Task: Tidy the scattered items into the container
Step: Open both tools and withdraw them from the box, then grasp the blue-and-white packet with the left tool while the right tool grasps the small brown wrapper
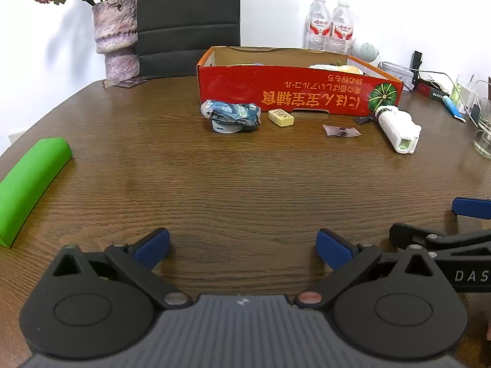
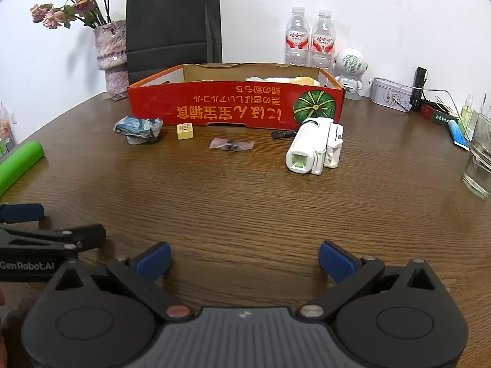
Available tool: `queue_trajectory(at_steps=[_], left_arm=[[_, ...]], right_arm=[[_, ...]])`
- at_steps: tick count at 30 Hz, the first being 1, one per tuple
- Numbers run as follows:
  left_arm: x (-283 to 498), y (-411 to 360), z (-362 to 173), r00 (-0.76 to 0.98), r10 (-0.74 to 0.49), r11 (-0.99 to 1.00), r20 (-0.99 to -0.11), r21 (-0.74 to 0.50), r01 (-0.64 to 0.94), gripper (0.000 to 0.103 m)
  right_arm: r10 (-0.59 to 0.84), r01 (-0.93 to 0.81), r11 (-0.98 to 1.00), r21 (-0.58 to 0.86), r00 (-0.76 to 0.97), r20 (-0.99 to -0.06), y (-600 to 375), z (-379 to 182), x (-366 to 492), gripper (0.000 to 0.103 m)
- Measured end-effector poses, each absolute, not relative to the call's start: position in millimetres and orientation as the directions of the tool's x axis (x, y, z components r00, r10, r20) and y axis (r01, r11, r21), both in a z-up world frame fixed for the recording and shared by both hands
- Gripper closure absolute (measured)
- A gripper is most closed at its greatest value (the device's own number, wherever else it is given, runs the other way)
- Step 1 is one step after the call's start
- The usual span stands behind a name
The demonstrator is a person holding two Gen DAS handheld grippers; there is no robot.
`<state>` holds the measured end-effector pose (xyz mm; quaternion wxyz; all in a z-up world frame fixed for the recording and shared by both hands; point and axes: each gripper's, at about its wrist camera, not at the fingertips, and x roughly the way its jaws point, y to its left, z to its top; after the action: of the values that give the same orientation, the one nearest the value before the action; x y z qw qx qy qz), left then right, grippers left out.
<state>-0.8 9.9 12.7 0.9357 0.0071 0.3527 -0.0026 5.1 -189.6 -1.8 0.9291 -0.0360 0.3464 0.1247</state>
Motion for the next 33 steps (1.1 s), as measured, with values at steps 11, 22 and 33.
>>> queue_trajectory(at_steps=[11, 22, 33], left_arm=[[111, 42, 51, 0.783, -0.133, 0.988, -0.608, -0.015, 0.156, 0.000], [163, 75, 28, 0.739, -0.229, 0.969, -0.634, -0.222, 0.110, 0.082], [75, 63, 65, 0.810, -0.255, 0.964, -0.528, -0.208, 0.168, 0.094]], right_arm=[[0.328, -0.390, 0.920, 0.039, 0.712, -0.621, -199, 36, 37, 0.050], [0.367, -0.556, 0.827, -0.085, 0.648, -0.668, -166, 21, 146, 0.057], [0.426, -0.607, 0.792, -0.067, 0.627, -0.652, -157, 25, 116, 0.095]])
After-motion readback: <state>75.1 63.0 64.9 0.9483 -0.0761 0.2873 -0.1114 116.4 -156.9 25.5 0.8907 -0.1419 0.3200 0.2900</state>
